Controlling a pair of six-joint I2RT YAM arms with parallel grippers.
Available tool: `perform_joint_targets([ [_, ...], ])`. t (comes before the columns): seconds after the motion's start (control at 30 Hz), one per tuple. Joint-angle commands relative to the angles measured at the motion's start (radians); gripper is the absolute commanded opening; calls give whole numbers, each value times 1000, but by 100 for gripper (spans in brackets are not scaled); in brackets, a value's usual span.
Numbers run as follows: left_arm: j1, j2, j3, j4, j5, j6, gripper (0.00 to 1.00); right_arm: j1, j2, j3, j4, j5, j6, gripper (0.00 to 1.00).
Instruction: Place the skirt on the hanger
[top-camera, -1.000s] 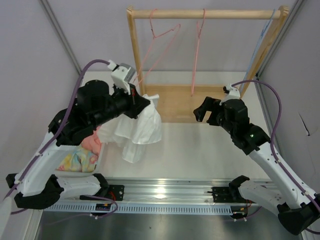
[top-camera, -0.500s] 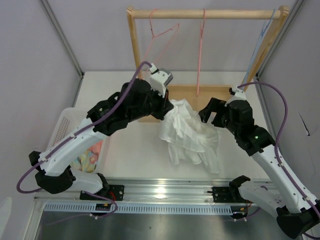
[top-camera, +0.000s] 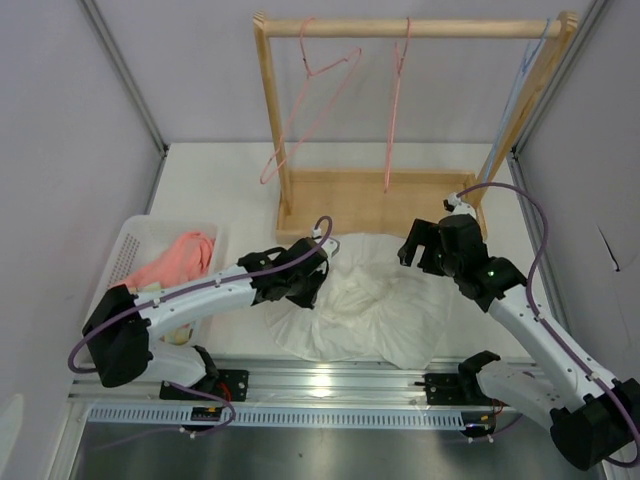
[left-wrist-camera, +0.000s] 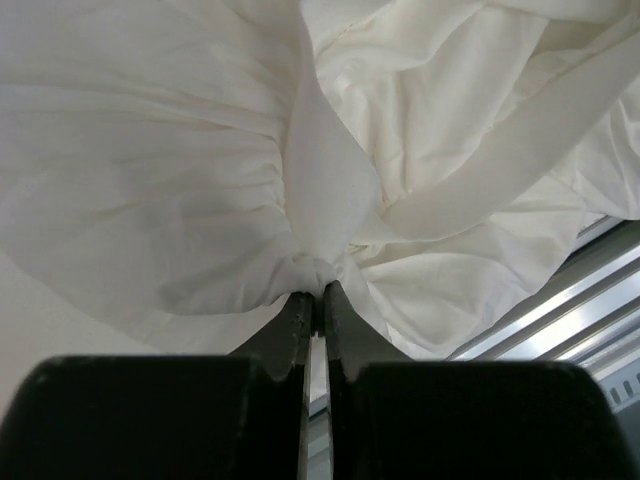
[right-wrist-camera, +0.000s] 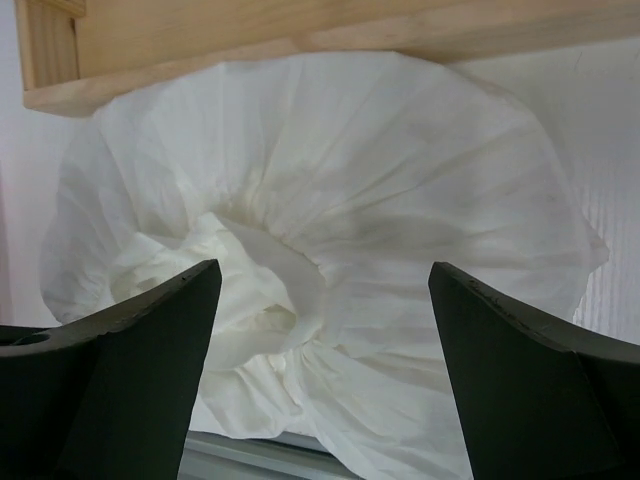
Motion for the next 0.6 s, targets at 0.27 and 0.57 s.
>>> perform_joint_targets([
  [0.27, 30, -85, 0, 119, 4, -80, 54, 153, 73, -39, 33, 85, 26, 75],
  [0.57, 9, -97, 75, 52, -58, -83, 64, 235, 162, -45, 57, 110, 32, 70],
])
